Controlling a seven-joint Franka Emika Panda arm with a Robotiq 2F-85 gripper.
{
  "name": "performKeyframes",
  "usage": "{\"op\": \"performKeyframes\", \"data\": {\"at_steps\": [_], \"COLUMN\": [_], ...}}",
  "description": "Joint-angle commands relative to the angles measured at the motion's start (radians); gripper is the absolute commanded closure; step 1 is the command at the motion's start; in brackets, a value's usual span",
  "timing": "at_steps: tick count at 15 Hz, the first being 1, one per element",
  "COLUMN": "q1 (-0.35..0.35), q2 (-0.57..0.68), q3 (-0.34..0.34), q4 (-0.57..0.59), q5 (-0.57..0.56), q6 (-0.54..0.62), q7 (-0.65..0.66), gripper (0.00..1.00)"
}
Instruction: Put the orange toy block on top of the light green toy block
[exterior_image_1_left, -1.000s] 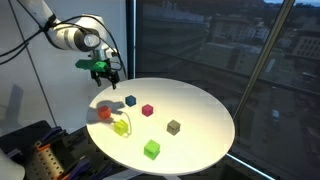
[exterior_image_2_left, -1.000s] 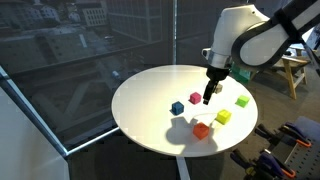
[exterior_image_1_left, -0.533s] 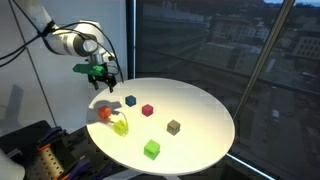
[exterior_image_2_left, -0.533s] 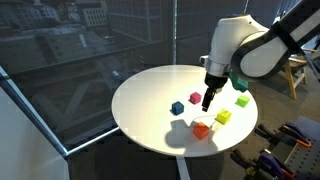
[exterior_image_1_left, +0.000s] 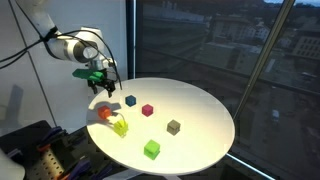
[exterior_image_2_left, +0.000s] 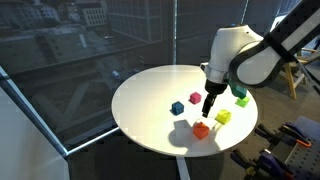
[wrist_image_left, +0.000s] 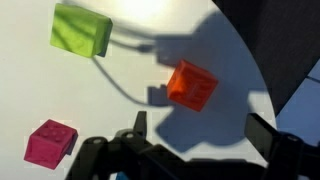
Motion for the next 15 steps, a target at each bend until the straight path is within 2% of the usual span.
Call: {"op": "performKeyframes", "data": {"at_steps": [1,10,15], "q1": [-0.010,-0.011,-0.019], "q2": [0.016,0.070,0.105], "q3": [0.016,0.031,0.032], "q4": [-0.018,-0.043,-0.040], "q5": [0.042,0.029,0.026], "q6": [0.066,0.199,0.233], "q7": [-0.044,-0.038,-0.039], "gripper": [0.00,0.00,0.00]}}
